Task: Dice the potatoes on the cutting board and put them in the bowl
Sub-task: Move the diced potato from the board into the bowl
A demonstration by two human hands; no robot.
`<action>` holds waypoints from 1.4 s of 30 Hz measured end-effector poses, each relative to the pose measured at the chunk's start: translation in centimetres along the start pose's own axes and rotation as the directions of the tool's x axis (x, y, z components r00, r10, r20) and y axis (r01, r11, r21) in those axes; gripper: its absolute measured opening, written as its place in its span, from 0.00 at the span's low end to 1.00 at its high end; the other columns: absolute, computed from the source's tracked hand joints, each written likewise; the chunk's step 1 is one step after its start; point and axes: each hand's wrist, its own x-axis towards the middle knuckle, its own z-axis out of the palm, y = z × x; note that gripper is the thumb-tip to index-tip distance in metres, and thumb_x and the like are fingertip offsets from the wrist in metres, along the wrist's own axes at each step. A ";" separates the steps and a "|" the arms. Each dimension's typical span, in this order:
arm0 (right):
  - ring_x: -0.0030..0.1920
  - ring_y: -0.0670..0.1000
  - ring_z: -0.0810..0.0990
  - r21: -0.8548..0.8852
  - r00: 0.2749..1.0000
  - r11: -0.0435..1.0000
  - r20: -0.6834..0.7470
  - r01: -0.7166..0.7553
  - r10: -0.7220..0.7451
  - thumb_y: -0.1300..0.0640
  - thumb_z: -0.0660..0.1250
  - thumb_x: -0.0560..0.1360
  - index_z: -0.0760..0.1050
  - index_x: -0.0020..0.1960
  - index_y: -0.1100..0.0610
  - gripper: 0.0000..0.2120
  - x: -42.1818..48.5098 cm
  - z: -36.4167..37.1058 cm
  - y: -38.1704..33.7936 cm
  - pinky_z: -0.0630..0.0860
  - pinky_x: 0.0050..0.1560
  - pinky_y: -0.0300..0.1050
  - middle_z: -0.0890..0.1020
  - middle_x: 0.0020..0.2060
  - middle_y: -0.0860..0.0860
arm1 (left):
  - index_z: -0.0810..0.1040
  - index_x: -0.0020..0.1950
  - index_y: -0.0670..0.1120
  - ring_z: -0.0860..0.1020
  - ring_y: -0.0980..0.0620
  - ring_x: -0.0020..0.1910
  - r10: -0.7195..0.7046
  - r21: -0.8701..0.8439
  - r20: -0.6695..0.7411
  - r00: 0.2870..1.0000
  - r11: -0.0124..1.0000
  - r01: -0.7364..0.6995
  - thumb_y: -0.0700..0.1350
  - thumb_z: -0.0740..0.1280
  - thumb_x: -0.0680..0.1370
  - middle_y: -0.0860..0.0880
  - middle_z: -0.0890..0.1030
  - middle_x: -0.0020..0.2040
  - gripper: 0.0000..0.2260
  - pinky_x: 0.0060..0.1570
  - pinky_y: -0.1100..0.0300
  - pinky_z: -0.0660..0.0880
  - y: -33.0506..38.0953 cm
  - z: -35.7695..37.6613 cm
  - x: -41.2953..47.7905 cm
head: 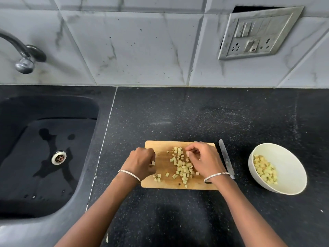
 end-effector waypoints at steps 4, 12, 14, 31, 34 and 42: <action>0.44 0.38 0.79 0.051 1.000 0.999 -0.001 -0.011 0.011 0.58 0.69 0.75 0.82 0.49 0.50 0.06 -0.1 -0.3 -0.3 0.76 0.45 0.30 0.82 0.44 0.41 | 0.79 0.39 0.49 0.79 0.60 0.30 -0.082 -0.365 -0.032 0.996 0.929 0.065 0.42 0.73 0.64 0.55 0.81 0.30 0.06 0.38 0.64 0.78 0.1 -0.7 0.1; 0.50 0.41 0.80 0.049 0.999 0.999 0.047 -0.013 0.011 0.62 0.67 0.75 0.81 0.54 0.50 0.11 -0.5 0.8 -2.0 0.76 0.53 0.34 0.83 0.50 0.42 | 0.81 0.58 0.45 0.84 0.55 0.42 0.074 -0.647 0.039 0.996 0.762 -0.031 0.34 0.66 0.78 0.48 0.84 0.47 0.12 0.44 0.59 0.82 2.2 -1.1 1.5; 0.49 0.41 0.80 0.038 0.999 0.999 0.031 -0.012 0.011 0.62 0.68 0.75 0.81 0.53 0.50 0.10 -0.5 1.1 -2.2 0.77 0.53 0.36 0.83 0.49 0.42 | 0.81 0.57 0.43 0.84 0.52 0.41 -0.011 -0.711 -0.001 1.000 0.703 0.007 0.34 0.62 0.80 0.46 0.84 0.46 0.12 0.42 0.55 0.82 1.4 -1.6 1.3; 0.51 0.57 0.77 -0.274 0.925 0.927 0.348 0.255 -0.152 0.53 0.71 0.74 0.79 0.52 0.59 0.11 1.3 7.5 -8.8 0.75 0.51 0.49 0.78 0.50 0.55 | 0.82 0.46 0.59 0.80 0.54 0.41 -0.239 -0.422 -0.073 0.968 0.887 0.187 0.45 0.70 0.74 0.55 0.83 0.40 0.07 0.46 0.54 0.78 -2.3 -1.2 -0.8; 0.47 0.60 0.80 -0.317 0.910 0.915 0.400 0.250 -0.110 0.60 0.66 0.77 0.80 0.51 0.62 0.07 1.7 7.6 -9.0 0.75 0.45 0.48 0.81 0.47 0.58 | 0.82 0.49 0.57 0.80 0.55 0.41 -0.257 -0.450 -0.082 0.963 0.871 0.194 0.42 0.68 0.76 0.55 0.82 0.41 0.10 0.46 0.54 0.78 -2.1 -1.1 -1.1; 0.48 0.62 0.79 -0.393 0.917 0.864 0.361 0.315 -0.171 0.61 0.68 0.74 0.77 0.50 0.61 0.06 1.0 8.4 -9.5 0.77 0.44 0.52 0.80 0.46 0.60 | 0.82 0.49 0.56 0.79 0.55 0.43 -0.312 -0.492 -0.113 0.943 0.843 0.220 0.42 0.68 0.76 0.55 0.82 0.43 0.09 0.49 0.55 0.77 -2.5 -1.3 -1.4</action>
